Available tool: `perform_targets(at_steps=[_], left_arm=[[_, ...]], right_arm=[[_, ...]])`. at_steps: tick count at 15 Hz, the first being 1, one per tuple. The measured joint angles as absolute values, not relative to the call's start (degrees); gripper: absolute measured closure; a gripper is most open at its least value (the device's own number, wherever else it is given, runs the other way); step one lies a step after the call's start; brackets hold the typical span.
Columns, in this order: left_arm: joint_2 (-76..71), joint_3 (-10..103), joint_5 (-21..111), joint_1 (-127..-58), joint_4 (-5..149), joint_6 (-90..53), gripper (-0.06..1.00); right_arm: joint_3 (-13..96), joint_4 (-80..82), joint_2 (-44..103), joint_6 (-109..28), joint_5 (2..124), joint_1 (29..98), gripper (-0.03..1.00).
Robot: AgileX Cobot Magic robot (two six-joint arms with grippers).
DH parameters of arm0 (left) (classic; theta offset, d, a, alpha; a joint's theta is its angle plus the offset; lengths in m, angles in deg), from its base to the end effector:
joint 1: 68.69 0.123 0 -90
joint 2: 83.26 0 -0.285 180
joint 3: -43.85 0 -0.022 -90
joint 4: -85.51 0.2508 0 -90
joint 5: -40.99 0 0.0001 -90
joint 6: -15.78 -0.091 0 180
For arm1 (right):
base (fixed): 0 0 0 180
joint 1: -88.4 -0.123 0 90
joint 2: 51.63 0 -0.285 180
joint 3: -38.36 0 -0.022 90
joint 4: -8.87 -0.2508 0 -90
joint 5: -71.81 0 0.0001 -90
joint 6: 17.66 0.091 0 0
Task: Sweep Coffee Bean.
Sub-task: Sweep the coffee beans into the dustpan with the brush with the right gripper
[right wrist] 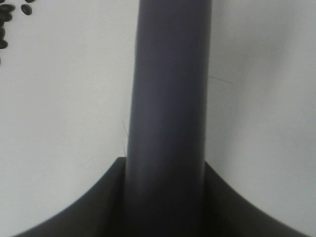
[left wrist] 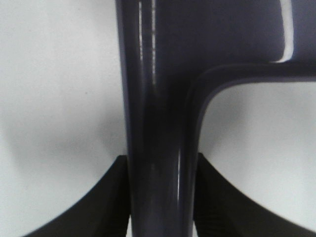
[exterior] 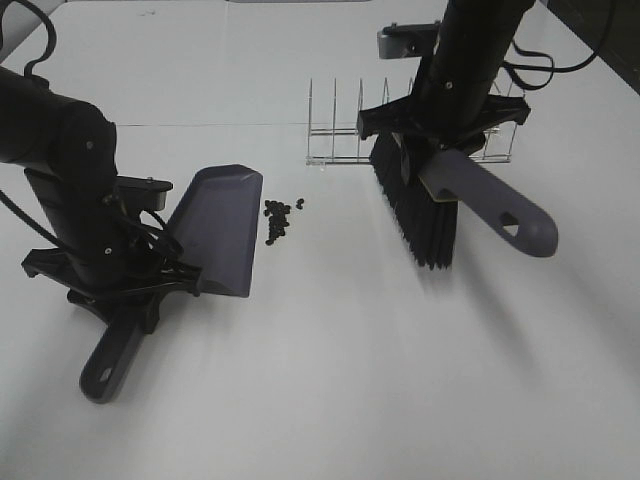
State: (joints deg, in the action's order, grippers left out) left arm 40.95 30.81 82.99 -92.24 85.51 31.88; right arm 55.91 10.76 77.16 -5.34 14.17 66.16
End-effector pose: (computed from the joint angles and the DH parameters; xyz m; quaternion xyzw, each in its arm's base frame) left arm 0.3188 -0.1389 0.0985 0.0650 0.9979 -0.0022 0.0062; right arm 0.4061 0.1633 0.1855 -0.0935 0.9908 0.0147 0.0969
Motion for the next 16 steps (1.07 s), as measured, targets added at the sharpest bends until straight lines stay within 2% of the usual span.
perform_targets(at_steps=[5, 10, 16], left_arm=[[41.0, 30.8, 83.0, -92.2, 85.5, 31.9, 0.60], [41.0, 30.8, 82.9, -92.2, 85.5, 31.9, 0.60], [41.0, 30.8, 82.9, -92.2, 85.5, 31.9, 0.60]], right_arm=[[59.3, 16.8, 84.8, -1.6, 14.5, 58.4, 0.67], [75.7, 17.4, 94.5, -1.8, 5.7, 51.7, 0.67], [94.1, 12.9, 104.3, -3.6, 1.3, 48.1, 0.67]])
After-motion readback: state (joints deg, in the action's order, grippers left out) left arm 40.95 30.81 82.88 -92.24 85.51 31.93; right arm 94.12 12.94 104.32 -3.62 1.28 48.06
